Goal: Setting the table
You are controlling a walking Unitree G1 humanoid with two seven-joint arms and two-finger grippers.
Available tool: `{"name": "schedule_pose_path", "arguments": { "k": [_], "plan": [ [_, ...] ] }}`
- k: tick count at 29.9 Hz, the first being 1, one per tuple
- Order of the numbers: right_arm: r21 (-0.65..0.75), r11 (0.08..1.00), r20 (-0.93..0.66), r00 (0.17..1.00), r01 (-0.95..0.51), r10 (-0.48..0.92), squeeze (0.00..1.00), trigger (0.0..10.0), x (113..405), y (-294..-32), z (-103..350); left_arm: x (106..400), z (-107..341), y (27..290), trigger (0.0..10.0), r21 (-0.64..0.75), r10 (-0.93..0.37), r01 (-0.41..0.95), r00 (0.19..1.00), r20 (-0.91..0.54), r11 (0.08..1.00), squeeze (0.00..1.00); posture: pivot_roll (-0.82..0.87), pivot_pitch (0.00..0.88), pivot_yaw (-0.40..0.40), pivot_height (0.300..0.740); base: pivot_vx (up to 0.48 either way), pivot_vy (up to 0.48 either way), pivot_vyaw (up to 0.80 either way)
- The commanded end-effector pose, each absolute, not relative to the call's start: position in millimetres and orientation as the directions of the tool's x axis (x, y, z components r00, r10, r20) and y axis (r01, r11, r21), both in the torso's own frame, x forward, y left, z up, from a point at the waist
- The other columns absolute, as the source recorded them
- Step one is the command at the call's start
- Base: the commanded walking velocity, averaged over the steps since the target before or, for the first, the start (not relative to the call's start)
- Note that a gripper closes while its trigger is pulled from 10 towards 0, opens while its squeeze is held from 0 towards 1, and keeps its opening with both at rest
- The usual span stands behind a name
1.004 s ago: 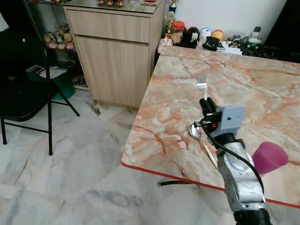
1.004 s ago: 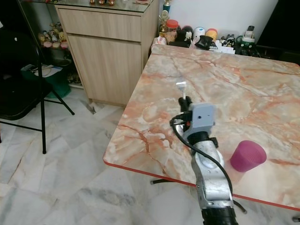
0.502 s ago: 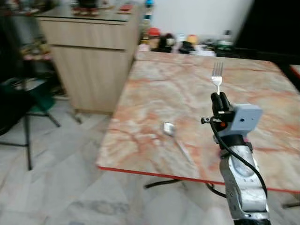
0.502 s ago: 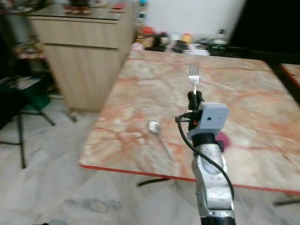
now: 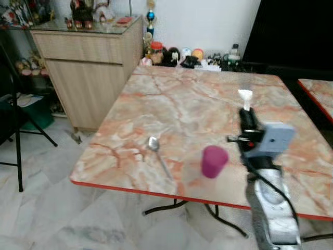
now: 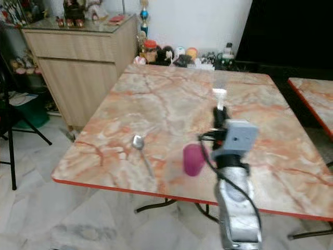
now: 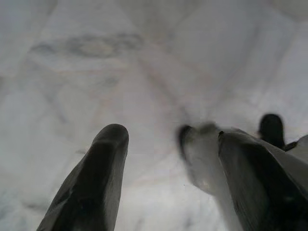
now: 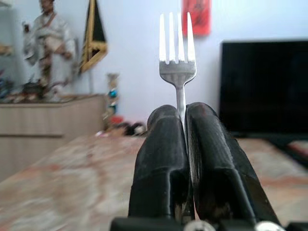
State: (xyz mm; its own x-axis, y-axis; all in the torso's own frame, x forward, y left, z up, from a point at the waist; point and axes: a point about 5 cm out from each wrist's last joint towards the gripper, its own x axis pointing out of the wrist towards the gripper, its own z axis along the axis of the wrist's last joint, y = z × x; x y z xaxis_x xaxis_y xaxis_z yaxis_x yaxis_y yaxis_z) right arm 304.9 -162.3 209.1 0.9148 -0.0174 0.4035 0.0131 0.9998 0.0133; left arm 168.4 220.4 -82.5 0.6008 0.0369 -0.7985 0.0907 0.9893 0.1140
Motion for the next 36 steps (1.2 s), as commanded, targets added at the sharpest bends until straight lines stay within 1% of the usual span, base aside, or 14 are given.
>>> {"name": "schedule_pose_path", "arguments": {
  "k": [1,3,6,10,17,36],
  "plan": [
    [0.01,1.0,0.433,0.901,-0.005,0.0,0.0,10.0,304.8,-155.8,217.1,162.8,-83.0,231.1,10.0,0.14,0.063,0.09,0.579,-0.813,0.986,0.0,-0.03,0.032,-0.015,0.74,0.0,-0.48,0.0],
    [0.009,1.0,0.434,0.901,-0.004,0.0,0.0,10.0,305.0,-156.0,217.4,163.5,-82.5,231.7,10.0,0.141,0.063,0.09,0.58,-0.812,0.986,0.0,-0.03,0.032,-0.015,0.74,0.0,-0.48,0.0],
    [0.007,1.0,0.436,0.9,-0.004,0.001,0.0,10.0,306.8,-155.8,219.3,168.0,-80.5,231.8,10.0,0.141,0.062,0.089,0.591,-0.805,0.986,0.0,-0.03,0.065,-0.018,0.74,0.0,-0.48,0.0],
    [0.007,1.0,0.437,0.899,-0.011,0.007,0.0,10.0,307.9,-152.6,220.2,170.4,-79.5,231.4,10.0,0.14,0.063,0.084,0.597,-0.8,0.987,0.0,-0.04,0.079,-0.014,0.74,0.0,-0.48,0.0],
    [-0.013,1.0,0.442,0.897,-0.012,0.016,0.0,10.0,309.6,-151.8,222.7,170.9,-79.3,231.3,10.0,0.141,0.065,0.081,0.598,-0.799,0.987,0.0,-0.05,0.088,-0.014,0.74,0.0,-0.48,0.0],
    [0.0,1.0,0.457,0.889,0.01,-0.009,0.0,10.0,312.7,-156.8,228.8,169.0,-78.9,236.5,10.0,0.148,0.076,0.074,0.595,-0.8,0.986,0.0,-0.06,0.128,-0.006,0.74,0.0,-0.48,0.0]
  ]
}}
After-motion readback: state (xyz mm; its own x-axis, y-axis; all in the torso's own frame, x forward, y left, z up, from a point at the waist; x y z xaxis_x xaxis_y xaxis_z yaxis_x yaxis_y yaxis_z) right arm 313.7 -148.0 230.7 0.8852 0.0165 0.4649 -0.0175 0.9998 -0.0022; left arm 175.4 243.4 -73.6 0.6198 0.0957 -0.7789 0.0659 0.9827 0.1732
